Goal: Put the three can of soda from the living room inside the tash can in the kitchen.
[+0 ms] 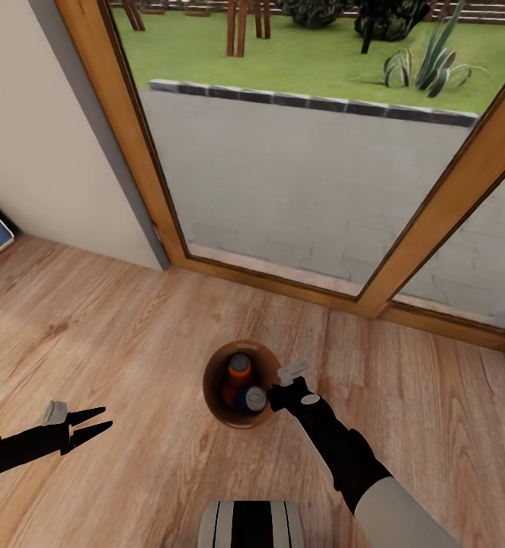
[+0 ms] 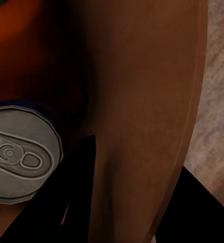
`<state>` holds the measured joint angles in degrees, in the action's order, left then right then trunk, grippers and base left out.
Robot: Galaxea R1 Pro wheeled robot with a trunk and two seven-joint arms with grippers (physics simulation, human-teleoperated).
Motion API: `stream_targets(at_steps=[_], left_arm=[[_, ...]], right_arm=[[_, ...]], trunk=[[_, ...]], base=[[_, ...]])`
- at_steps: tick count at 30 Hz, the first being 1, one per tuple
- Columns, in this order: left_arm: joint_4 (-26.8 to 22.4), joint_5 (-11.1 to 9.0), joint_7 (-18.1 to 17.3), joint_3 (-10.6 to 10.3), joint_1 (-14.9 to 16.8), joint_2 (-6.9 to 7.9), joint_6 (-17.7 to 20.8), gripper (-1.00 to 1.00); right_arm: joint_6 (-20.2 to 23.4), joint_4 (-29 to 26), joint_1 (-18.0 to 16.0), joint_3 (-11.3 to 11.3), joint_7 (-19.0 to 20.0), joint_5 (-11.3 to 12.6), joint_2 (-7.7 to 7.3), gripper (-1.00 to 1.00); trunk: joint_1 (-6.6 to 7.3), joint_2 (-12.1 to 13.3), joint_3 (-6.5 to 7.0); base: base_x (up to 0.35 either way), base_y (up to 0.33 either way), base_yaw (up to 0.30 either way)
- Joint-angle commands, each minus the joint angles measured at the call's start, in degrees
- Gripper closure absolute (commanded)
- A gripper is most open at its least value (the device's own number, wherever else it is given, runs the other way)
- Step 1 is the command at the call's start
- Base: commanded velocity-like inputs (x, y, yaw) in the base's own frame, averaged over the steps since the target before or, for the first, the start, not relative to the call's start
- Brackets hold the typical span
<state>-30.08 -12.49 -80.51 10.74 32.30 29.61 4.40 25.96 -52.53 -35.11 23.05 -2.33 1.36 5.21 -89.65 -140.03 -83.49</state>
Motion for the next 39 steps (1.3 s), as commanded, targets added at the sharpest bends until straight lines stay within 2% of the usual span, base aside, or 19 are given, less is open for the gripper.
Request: stream_targets(at_steps=[1,7,29,31,39], left_arm=[[0.0,0.0,0.0,0.0,0.0,-0.02,0.0,-1.0],[0.0,0.0,0.0,0.0,0.0,0.0,0.0,-1.0],[0.0,0.0,-0.1,0.0,0.0,0.01,0.0,-1.0],[0.0,0.0,-0.1,0.0,0.0,0.01,0.0,-1.0],[0.0,0.0,-0.1,0.0,0.0,0.0,0.0,-1.0]], right_arm=[[0.0,-0.1,0.0,0.0,0.0,0.2,0.0,1.0],[0.0,-0.1,0.0,0.0,0.0,0.2,0.04,1.0],[0.0,-0.1,0.0,0.0,0.0,0.2,0.04,1.0],[0.0,-0.1,0.0,0.0,0.0,0.2,0.04,1.0],[0.0,-0.1,0.0,0.0,0.0,0.2,0.06,1.0]], trunk=[[-0.27,0.0,-0.01],[-1.37,-2.0,-0.9],[-1.37,-2.0,-0.9],[-1.81,-2.8,-1.26],[-1.81,-2.8,-1.26]], base=[[0.0,0.0,0.0],[0.0,0.0,0.0],[0.0,0.0,0.0],[0.0,0.0,0.0],[0.0,0.0,0.0]])
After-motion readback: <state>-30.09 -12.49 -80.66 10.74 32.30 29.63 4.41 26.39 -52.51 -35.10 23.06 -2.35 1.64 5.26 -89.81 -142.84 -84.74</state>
